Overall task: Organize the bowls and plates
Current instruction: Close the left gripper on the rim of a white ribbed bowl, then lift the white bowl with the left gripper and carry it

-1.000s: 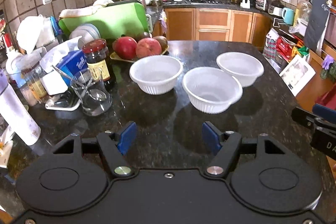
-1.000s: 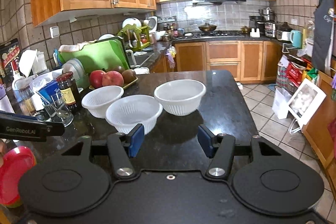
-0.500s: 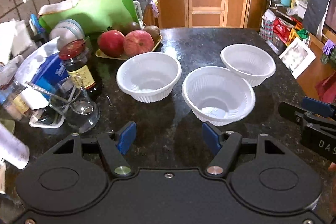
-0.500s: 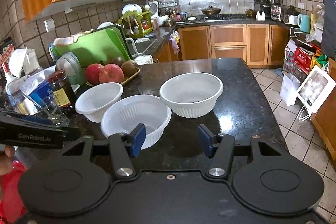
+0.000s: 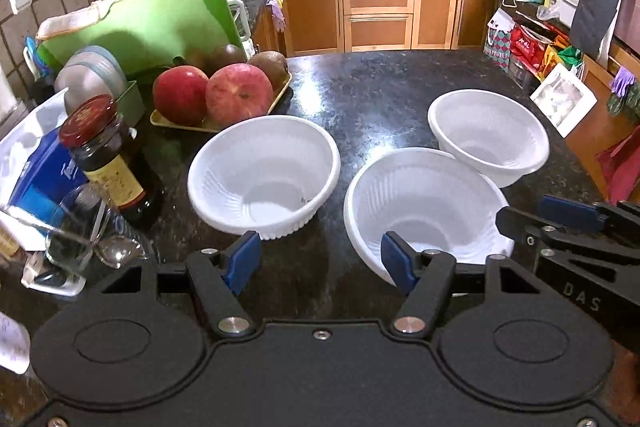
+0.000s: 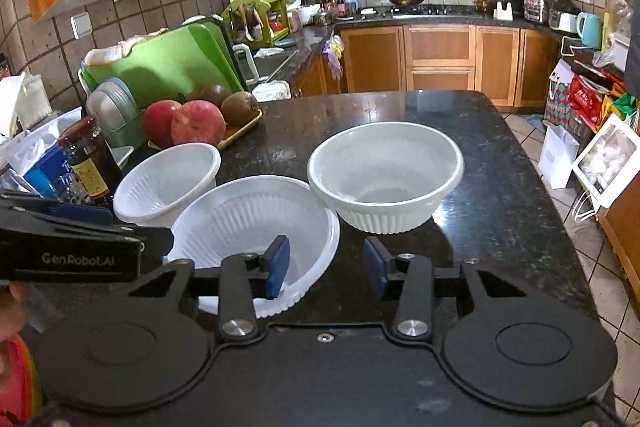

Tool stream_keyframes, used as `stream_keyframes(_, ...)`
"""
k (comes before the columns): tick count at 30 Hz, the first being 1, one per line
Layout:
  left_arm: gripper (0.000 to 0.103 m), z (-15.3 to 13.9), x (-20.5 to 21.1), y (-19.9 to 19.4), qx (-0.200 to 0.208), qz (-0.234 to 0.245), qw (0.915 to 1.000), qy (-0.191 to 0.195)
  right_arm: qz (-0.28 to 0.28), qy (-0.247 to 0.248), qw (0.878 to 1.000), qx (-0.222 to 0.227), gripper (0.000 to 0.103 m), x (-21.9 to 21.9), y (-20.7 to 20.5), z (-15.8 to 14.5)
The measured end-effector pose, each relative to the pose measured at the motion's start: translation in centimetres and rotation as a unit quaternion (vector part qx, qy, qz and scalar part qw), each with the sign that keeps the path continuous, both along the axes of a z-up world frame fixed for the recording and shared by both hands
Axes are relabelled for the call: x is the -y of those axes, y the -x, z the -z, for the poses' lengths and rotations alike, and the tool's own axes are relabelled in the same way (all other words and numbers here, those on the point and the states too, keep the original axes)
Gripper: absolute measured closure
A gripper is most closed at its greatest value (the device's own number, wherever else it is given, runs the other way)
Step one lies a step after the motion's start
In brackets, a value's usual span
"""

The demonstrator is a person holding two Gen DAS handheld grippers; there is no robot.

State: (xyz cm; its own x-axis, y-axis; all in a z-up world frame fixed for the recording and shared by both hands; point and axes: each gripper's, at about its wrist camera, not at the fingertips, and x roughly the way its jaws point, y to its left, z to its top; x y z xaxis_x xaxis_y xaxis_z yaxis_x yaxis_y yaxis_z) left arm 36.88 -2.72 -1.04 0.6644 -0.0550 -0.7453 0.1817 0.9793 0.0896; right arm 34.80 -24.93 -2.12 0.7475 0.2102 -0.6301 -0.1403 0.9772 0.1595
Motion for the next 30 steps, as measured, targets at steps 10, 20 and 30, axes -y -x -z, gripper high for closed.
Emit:
stream_keyframes(10,0.051,1.2,0.4,-1.2,-0.026,0.016,0.9995,-0.005,-0.007,0.003,1.000,-0.020,0.081,-0.7,-2.0,0.8)
stream_keyframes(20,0.056,1.5,-0.1,-1.7,-0.041,0.022,0.9988,0.012,-0.016,0.002,1.000,-0.019,0.086,-0.7,-2.0,0.6)
stream_keyframes(30,0.065,2.0,-0.3,-2.3,-0.049,0.031,0.9980,0.024,-0.024,0.004,1.000,-0.016,0.086,-0.5,-1.7,0.7)
